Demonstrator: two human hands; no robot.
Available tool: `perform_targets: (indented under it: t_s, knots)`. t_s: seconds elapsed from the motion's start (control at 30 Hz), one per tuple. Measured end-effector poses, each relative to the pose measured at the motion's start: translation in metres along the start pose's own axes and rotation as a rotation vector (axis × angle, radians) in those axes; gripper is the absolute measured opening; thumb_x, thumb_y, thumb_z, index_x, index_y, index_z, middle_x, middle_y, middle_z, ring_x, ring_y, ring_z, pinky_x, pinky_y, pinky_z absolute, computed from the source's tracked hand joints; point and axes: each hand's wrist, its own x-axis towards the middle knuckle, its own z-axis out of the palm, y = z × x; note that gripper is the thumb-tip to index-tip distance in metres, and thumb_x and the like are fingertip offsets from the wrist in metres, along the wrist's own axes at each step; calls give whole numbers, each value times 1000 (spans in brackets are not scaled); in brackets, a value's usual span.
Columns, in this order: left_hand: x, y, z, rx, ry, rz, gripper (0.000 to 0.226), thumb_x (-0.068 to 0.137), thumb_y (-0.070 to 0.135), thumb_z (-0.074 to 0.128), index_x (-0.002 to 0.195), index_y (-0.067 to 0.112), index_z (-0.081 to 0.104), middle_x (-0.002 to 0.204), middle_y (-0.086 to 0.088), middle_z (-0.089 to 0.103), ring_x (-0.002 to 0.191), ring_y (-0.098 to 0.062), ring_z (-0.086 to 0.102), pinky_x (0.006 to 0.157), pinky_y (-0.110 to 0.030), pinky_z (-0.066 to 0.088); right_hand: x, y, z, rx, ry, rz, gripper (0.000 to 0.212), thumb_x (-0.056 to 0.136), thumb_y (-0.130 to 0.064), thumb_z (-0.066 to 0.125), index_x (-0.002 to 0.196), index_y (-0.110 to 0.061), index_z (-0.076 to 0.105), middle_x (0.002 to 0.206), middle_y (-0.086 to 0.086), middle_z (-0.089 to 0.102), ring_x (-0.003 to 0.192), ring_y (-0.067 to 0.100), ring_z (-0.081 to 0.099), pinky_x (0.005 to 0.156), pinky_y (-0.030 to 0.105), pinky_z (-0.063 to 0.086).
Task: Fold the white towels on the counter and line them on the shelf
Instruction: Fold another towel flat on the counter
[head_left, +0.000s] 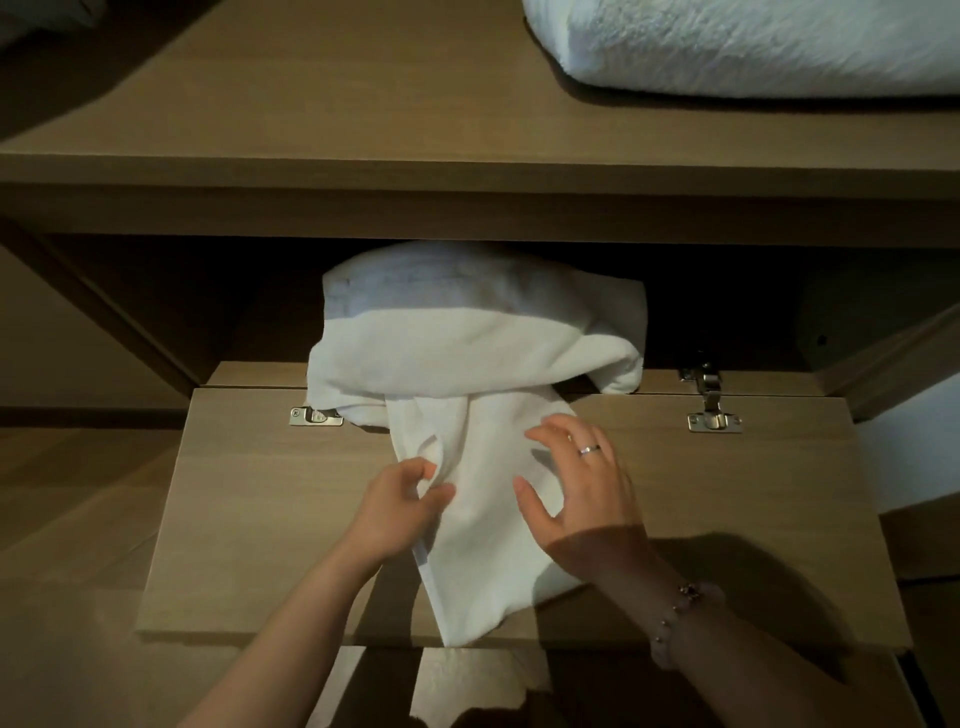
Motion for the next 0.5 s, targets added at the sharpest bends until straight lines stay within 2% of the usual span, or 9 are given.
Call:
perform_targets:
  t_s: [0.03,0.1,0.17,0.2,0.27,0.33,0.43,0.5]
  knots:
    - [-4,-3,-2,-10,-49,-5,20,83,25,67,79,6,64,78,-5,69,74,-20,66,76,-40,52,3,0,1,-30,28,1,43,77,-41,50,115,-19,53,120,2,55,112,13,42,91,32,43]
    - [-10,-8,-8,-51,-158,-32,5,88,11,63,84,11,66,79,3,72,74,-11,69,72,-28,53,13,1,1,-98,55,6,52,77,-45,50,123,-21,47,131,1,46,121,17,38,99,31,33]
    - [-14,-10,-18,-43,-271,-64,6,87,9,64,83,13,66,72,7,72,68,-5,67,65,-19,50,28,2,-1,-159,9,19,65,79,-51,54,136,-22,39,145,3,35,133,21,28,108,32,20]
    - [-14,-12,-23,-2,-315,-87,4,85,13,67,82,11,66,69,7,70,65,-5,65,64,-18,49,36,2,-3,-184,-37,19,73,81,-53,56,143,-23,32,152,5,27,139,22,20,112,33,14]
    - [-15,-14,-31,118,-396,-158,20,77,23,70,80,3,66,68,3,67,62,-7,59,65,-20,46,52,4,-7,-213,-187,23,82,86,-54,55,151,-25,12,159,3,6,145,21,4,115,33,6]
    - [-19,-14,-37,186,-468,-221,32,67,29,68,82,1,67,68,1,62,60,-8,53,62,-18,42,61,4,-8,-270,-303,5,78,92,-51,47,151,-28,2,159,-1,-4,146,18,-2,115,32,9]
    - [-22,-12,-40,141,-486,-244,21,63,27,66,79,15,70,71,6,65,64,-6,54,62,-17,41,66,7,-4,-342,-331,14,66,97,-42,42,151,-26,9,159,-2,9,145,17,11,113,34,18]
    - [-22,-13,-42,71,-419,-221,33,63,29,69,87,7,71,81,-11,70,73,-13,57,68,-22,42,66,11,4,-341,-244,11,57,93,-32,56,144,-17,36,150,3,37,137,20,35,105,34,32]
